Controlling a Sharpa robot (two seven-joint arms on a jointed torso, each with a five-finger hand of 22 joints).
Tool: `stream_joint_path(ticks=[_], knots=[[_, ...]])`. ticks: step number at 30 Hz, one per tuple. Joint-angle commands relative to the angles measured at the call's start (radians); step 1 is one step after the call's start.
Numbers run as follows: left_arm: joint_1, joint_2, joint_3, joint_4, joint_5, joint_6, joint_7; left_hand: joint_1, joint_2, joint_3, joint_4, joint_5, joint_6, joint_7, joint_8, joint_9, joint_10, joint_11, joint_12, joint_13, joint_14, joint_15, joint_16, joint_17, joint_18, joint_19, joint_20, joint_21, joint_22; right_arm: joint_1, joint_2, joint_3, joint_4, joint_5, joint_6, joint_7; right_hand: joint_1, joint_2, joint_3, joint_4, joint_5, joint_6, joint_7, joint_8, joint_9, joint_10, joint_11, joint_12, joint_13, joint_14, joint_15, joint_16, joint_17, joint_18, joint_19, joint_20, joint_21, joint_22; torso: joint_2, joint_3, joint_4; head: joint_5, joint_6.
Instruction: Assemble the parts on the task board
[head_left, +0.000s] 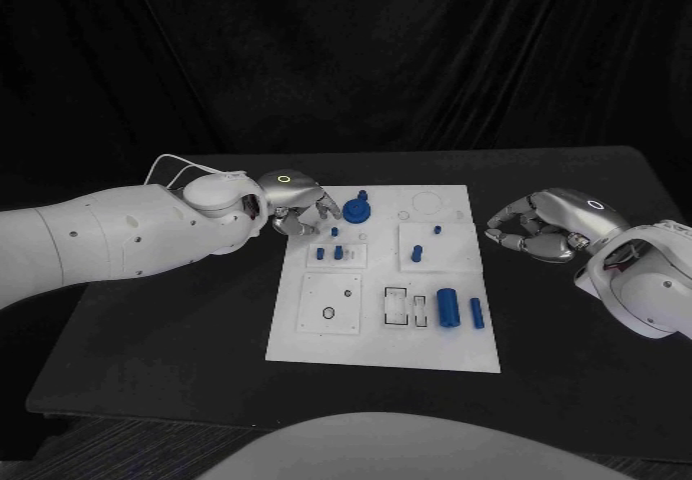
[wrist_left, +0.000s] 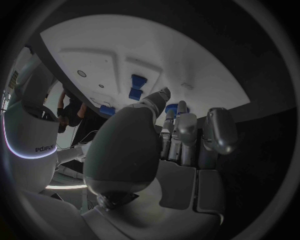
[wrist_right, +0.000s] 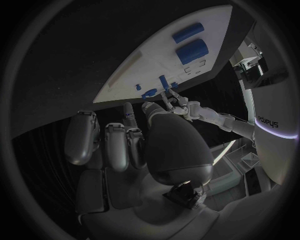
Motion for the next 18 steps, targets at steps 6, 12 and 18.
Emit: stream_joint_path(ticks=[6,12,18], knots=[[-0.001,-0.039,0.001,-0.035,0.302,-0.096,0.161,0.033,0.032,-0.068,0.009,0.0,0.019,0.036,0.004,-0.013,-0.361,-0.039,0.085,0.03,-0.55,0.076,-0.508,-0.39,0.064,-0.552,0.042,-0.675,-0.026,0.02,-0.008,0.001,0.017,-0.009,-0.072,0.024,0.085,-0.04,0.033,-0.044,-0.031,0.011,0.005,-0.003,-0.005,-0.039,0.008,-0.121,0.049,0.061,0.006,-0.034,0.046,0.009,-0.003,0.003,-0.033,0.158,0.003,-0.0005,0.0023,-0.015,0.005],[-0.001,-0.069,0.001,-0.049,0.58,-0.08,0.432,-0.021,0.013,-0.3,0.175,0.015,0.011,0.024,0.0,-0.022,-0.556,-0.068,0.178,0.015,-0.81,0.085,-0.716,-0.511,0.046,-0.789,0.056,-0.902,-0.126,0.066,0.007,0.001,0.02,-0.022,-0.127,0.045,0.131,-0.072,0.071,-0.049,-0.052,0.023,0.007,-0.004,-0.009,-0.363,0.009,-0.488,-0.382,0.029,0.007,-0.128,-0.071,0.032,-0.051,0.006,-0.17,0.116,0.003,-0.0002,0.0004,-0.026,0.029],[-0.001,-0.071,0.001,-0.043,0.828,0.041,0.57,-0.126,0.029,-0.491,0.176,0.023,-0.103,-0.015,-0.01,-0.049,-0.813,-0.114,0.074,-0.083,-1.117,0.048,-1.076,-0.726,0.018,-1.079,0.068,-1.039,-0.27,0.108,0.032,0.001,0.011,-0.042,-0.103,0.037,0.171,-0.1,0.118,-0.053,-0.036,0.013,0.016,-0.013,-0.014,-0.554,0.016,-0.746,-0.617,-0.003,0.015,-0.188,-0.141,0.047,-0.088,0.012,-0.275,0.086,0.002,-0.0003,0.0027,-0.03,0.045]])
